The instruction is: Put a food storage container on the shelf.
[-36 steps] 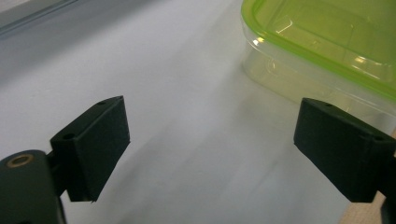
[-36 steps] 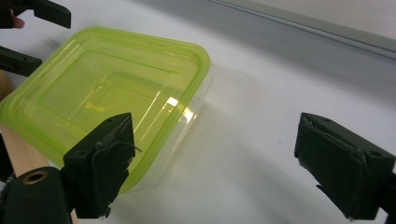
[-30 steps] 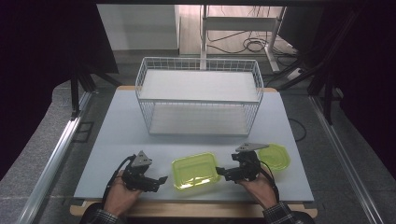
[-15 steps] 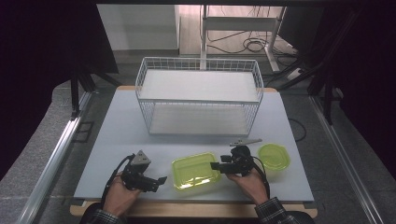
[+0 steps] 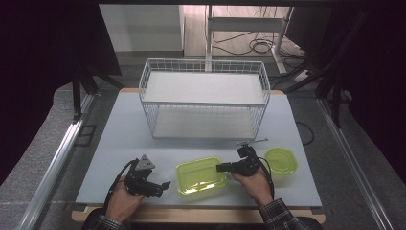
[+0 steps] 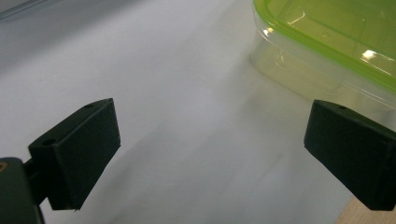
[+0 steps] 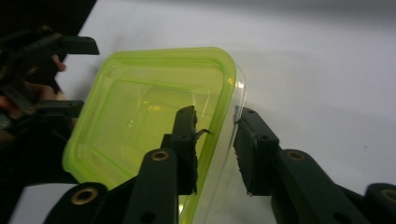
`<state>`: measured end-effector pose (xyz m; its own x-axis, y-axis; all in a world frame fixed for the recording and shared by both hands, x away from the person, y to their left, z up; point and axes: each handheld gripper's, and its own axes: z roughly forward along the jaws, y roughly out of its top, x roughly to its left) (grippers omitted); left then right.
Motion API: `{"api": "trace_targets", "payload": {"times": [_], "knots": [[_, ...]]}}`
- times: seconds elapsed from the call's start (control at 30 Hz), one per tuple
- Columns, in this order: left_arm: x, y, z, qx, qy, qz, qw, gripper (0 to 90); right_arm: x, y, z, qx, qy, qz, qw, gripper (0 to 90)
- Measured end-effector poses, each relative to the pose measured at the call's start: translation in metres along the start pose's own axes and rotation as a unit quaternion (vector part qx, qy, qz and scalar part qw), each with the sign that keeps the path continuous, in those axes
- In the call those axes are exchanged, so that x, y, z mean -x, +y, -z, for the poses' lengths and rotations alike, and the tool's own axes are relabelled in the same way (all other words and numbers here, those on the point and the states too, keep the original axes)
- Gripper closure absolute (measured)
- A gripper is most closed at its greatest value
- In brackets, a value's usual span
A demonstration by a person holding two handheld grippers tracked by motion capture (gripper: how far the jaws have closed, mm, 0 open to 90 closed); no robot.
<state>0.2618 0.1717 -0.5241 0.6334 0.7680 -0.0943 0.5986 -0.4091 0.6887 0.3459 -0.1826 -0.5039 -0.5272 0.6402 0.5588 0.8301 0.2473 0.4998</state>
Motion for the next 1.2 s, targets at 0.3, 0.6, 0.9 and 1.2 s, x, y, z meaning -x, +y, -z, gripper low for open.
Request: {"api": "trace_targets", "payload": {"times": [0.3,0.6,0.9,1.2], "knots": [[-0.001,-0.001,0.000,-0.001,0.007,0.002,1.0000,4.2,0.007,0.002,0.000,-0.012,0.068,-0.037,0.9969,80.0],[-0.002,-0.002,-0.002,-0.010,0.019,0.003,0.9998,3.5,0.007,0.005,0.011,0.009,0.075,-0.038,0.9964,80.2],[-0.002,-0.003,-0.005,-0.014,0.025,-0.010,0.9995,2.8,0.005,0.016,0.030,0.043,0.076,-0.034,0.9956,80.1],[0.000,-0.004,-0.007,-0.021,0.030,-0.027,0.9990,1.9,0.002,0.025,0.039,0.060,0.078,-0.033,0.9947,80.1]]}}
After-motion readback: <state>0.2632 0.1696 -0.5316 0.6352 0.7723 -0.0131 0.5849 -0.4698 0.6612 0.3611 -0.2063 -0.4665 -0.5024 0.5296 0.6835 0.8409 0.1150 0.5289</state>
